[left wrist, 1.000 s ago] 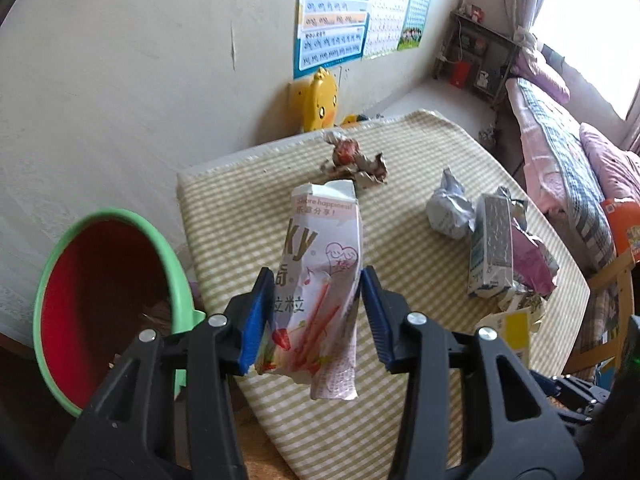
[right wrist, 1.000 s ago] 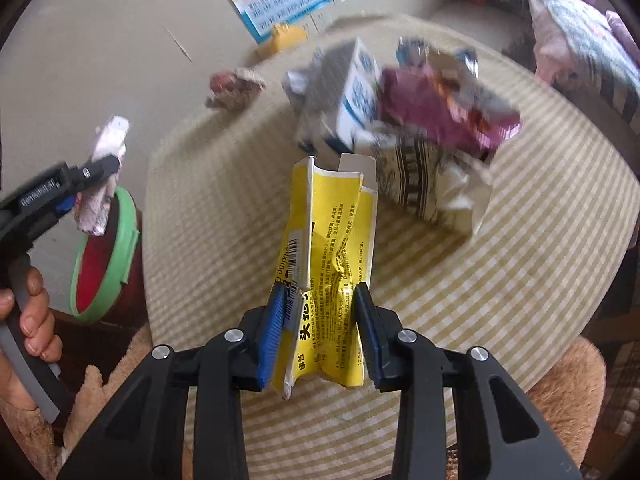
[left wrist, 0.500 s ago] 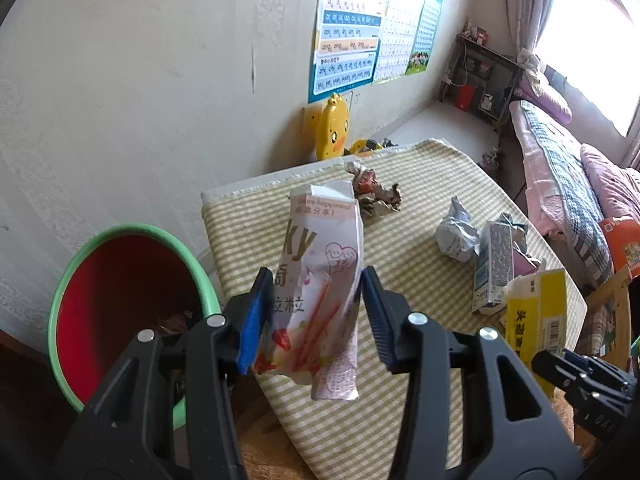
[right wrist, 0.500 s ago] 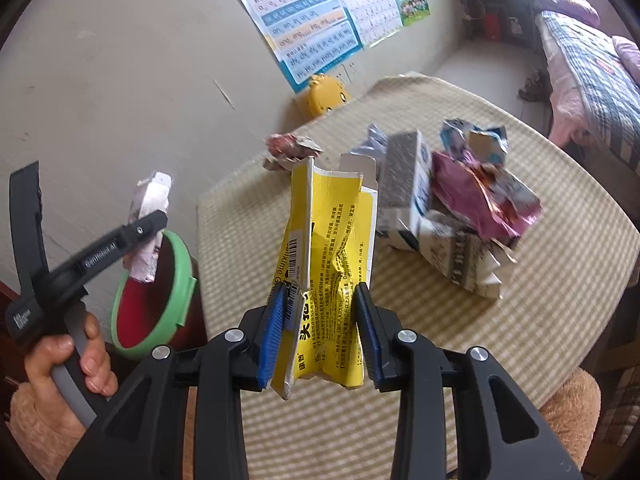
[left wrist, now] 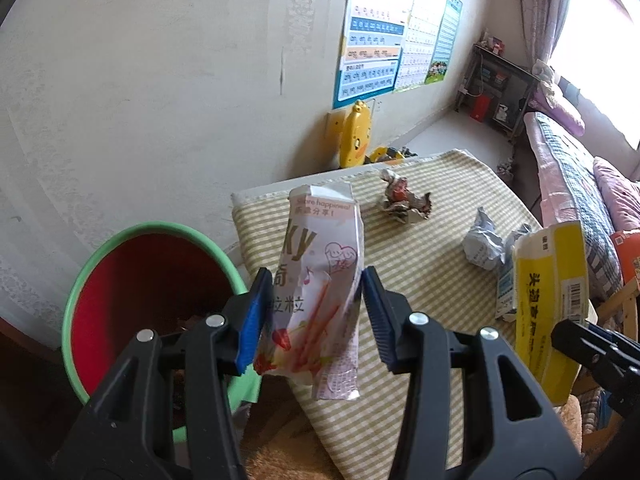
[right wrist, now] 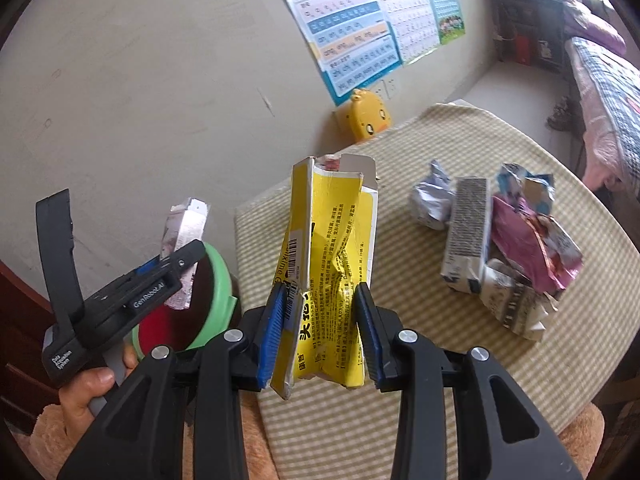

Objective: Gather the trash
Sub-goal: 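Carry the Pocky box and yellow wrapper over the green bucket with both tools, then open both tools over the bucket to drop the Pocky box and wrapper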

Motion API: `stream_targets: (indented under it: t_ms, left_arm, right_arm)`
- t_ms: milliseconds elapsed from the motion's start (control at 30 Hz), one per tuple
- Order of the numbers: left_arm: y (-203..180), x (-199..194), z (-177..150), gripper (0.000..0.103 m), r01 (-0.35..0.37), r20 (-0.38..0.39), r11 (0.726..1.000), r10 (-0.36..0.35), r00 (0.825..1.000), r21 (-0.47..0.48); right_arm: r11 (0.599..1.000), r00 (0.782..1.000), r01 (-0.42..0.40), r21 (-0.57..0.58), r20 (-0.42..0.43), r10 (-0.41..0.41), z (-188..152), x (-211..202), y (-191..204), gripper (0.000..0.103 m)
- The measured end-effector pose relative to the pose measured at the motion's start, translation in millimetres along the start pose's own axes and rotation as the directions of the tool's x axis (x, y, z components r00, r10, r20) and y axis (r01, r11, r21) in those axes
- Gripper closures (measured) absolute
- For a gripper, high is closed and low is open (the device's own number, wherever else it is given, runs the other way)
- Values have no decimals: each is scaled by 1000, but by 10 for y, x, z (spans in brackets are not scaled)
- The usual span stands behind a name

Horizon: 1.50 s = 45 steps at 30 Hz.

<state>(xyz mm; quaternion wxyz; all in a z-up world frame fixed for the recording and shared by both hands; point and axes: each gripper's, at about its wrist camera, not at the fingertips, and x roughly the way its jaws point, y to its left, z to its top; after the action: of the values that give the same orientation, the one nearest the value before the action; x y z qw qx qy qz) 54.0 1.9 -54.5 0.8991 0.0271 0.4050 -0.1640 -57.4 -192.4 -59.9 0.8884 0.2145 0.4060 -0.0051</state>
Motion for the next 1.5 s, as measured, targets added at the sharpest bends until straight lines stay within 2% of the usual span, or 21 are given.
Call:
stream_targets:
  t_ms: [433,833,1500]
  left_arm:
    - [476,-35,-41,58,-112,6,992,112,994,-52]
    - [932,-41,-114,58,-205,-6,972,206,979,-114]
    - [1424,9,-273,57,-256,-46,948,252,967,-189]
  right_arm:
    - [996,998,-59,-73,-18,58,81,175,354,69]
    - [980,991,-127,-153,-57,120,154,414,804,69]
    - [953,969,-199,-229,-194,155,3,919,1327,69]
